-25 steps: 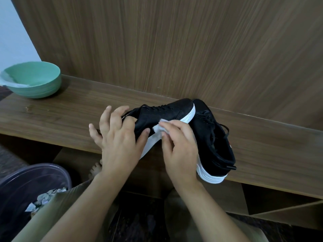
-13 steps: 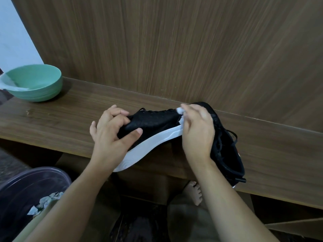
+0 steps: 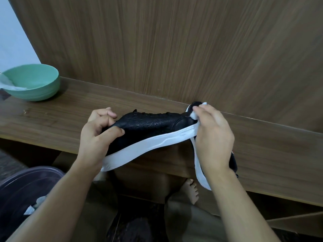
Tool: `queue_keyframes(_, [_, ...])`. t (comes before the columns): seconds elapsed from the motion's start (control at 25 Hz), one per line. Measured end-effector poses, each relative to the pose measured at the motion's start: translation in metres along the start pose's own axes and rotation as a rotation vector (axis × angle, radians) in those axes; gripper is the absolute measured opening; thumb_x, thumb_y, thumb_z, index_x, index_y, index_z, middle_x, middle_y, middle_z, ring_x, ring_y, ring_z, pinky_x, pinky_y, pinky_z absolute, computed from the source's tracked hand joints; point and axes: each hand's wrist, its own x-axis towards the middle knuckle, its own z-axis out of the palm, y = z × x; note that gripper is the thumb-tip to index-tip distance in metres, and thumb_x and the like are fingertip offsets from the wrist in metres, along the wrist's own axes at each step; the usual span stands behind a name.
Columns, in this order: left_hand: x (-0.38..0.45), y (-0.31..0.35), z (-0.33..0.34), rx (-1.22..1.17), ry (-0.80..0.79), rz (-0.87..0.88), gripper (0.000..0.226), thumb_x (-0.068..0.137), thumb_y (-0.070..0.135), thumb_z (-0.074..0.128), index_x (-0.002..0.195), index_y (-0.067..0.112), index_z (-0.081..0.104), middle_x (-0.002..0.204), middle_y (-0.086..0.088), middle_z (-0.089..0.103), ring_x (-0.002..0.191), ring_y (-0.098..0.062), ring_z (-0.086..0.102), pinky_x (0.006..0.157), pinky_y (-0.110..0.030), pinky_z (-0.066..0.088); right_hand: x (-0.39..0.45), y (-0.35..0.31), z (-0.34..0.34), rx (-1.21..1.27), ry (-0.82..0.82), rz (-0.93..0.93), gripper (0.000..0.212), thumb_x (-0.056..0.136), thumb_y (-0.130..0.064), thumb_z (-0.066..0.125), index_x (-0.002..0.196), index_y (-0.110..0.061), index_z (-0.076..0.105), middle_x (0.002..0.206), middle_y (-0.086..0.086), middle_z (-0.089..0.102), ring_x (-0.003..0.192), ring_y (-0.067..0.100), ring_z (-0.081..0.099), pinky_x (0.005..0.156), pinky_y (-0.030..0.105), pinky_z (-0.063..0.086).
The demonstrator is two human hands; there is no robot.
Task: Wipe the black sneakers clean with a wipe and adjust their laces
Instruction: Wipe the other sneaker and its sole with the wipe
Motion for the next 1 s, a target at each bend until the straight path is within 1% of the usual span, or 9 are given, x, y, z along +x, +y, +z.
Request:
queue_keyframes(0.16, [0.000, 0.002, 0.001, -0.050, 0.014, -0.027, 0.008, 0.062, 0.013, 0.059, 0.055, 0.009, 0.055, 0.099, 0.007, 0.049, 0.101, 0.010, 0.047, 0.081, -0.005, 0.037, -0.030, -0.039, 0.011, 0.094, -0.090, -0.282, 0.030, 0.093, -0.012, 0.045, 0.109, -0.004, 0.069, 0.117, 0.013, 0.067, 0.117, 0.026, 0.059, 0.104, 0.035, 0.043])
queue_keyframes(0.28, [0.003, -0.003, -0.007, -0.167, 0.047, -0.048, 0.021, 0.062, 0.012, 0.059, 0.045, 0.024, 0.056, 0.093, 0.016, 0.052, 0.110, 0.000, 0.048, 0.098, -0.032, 0.037, -0.042, -0.052, 0.018, 0.082, -0.093, -0.523, 0.023, 0.095, -0.005, 0.051, 0.108, -0.003, 0.070, 0.120, 0.012, 0.066, 0.122, 0.026, 0.056, 0.105, 0.035, 0.043])
queue_keyframes(0.4, [0.002, -0.003, -0.011, -0.159, -0.005, -0.046, 0.018, 0.058, 0.016, 0.061, 0.044, 0.023, 0.052, 0.090, 0.017, 0.052, 0.112, -0.002, 0.048, 0.101, -0.034, 0.033, -0.019, -0.021, 0.014, 0.055, 0.073, -0.406, 0.024, 0.093, 0.001, 0.052, 0.109, -0.001, 0.070, 0.118, 0.013, 0.067, 0.117, 0.027, 0.060, 0.103, 0.036, 0.044])
queue_keyframes(0.52, [0.000, -0.001, -0.004, -0.087, -0.061, -0.005, 0.020, 0.055, 0.020, 0.063, 0.045, 0.021, 0.046, 0.089, 0.011, 0.049, 0.105, 0.005, 0.049, 0.091, -0.017, 0.033, 0.001, 0.012, -0.002, -0.028, 0.116, -0.040, 0.032, 0.087, -0.004, 0.046, 0.108, -0.004, 0.070, 0.116, 0.011, 0.068, 0.112, 0.024, 0.063, 0.101, 0.024, 0.040])
queue_keyframes(0.6, [-0.001, 0.000, 0.001, -0.043, -0.072, 0.028, 0.022, 0.051, 0.031, 0.063, 0.044, 0.021, 0.044, 0.089, 0.011, 0.049, 0.103, 0.011, 0.049, 0.086, -0.005, 0.033, -0.001, 0.011, -0.006, -0.017, 0.088, 0.093, 0.035, 0.084, -0.008, 0.044, 0.106, -0.006, 0.071, 0.114, 0.009, 0.069, 0.107, 0.024, 0.066, 0.094, 0.018, 0.040])
queue_keyframes(0.72, [-0.003, -0.001, 0.003, -0.018, -0.058, 0.050, 0.022, 0.051, 0.035, 0.060, 0.045, 0.021, 0.045, 0.089, 0.012, 0.049, 0.099, 0.014, 0.049, 0.080, 0.002, 0.033, -0.021, -0.022, 0.004, 0.015, 0.031, -0.070, 0.028, 0.084, 0.000, 0.051, 0.101, -0.005, 0.073, 0.111, 0.009, 0.070, 0.107, 0.024, 0.066, 0.097, 0.023, 0.042])
queue_keyframes(0.84, [-0.003, -0.001, 0.000, -0.026, -0.029, 0.045, 0.030, 0.052, 0.032, 0.061, 0.053, 0.007, 0.044, 0.092, 0.010, 0.049, 0.101, 0.011, 0.048, 0.080, -0.001, 0.034, -0.034, -0.050, 0.009, 0.117, -0.056, -0.301, 0.030, 0.092, -0.008, 0.044, 0.105, -0.003, 0.071, 0.114, 0.011, 0.069, 0.115, 0.025, 0.061, 0.099, 0.032, 0.046])
queue_keyframes(0.92, [-0.003, -0.002, -0.002, -0.060, -0.027, 0.027, 0.029, 0.054, 0.024, 0.062, 0.055, 0.004, 0.042, 0.093, 0.007, 0.049, 0.101, 0.010, 0.048, 0.083, -0.008, 0.035, -0.026, -0.039, 0.009, 0.091, -0.041, -0.280, 0.030, 0.091, -0.004, 0.046, 0.108, -0.005, 0.070, 0.117, 0.008, 0.068, 0.117, 0.024, 0.060, 0.101, 0.031, 0.045])
queue_keyframes(1.0, [-0.004, -0.001, -0.003, -0.053, -0.047, 0.045, 0.029, 0.053, 0.026, 0.062, 0.053, 0.006, 0.040, 0.089, 0.006, 0.048, 0.095, 0.008, 0.049, 0.081, -0.007, 0.037, -0.010, -0.015, 0.005, -0.030, 0.001, -0.132, 0.032, 0.086, 0.002, 0.054, 0.112, -0.009, 0.069, 0.120, 0.005, 0.067, 0.118, 0.020, 0.059, 0.101, 0.024, 0.042])
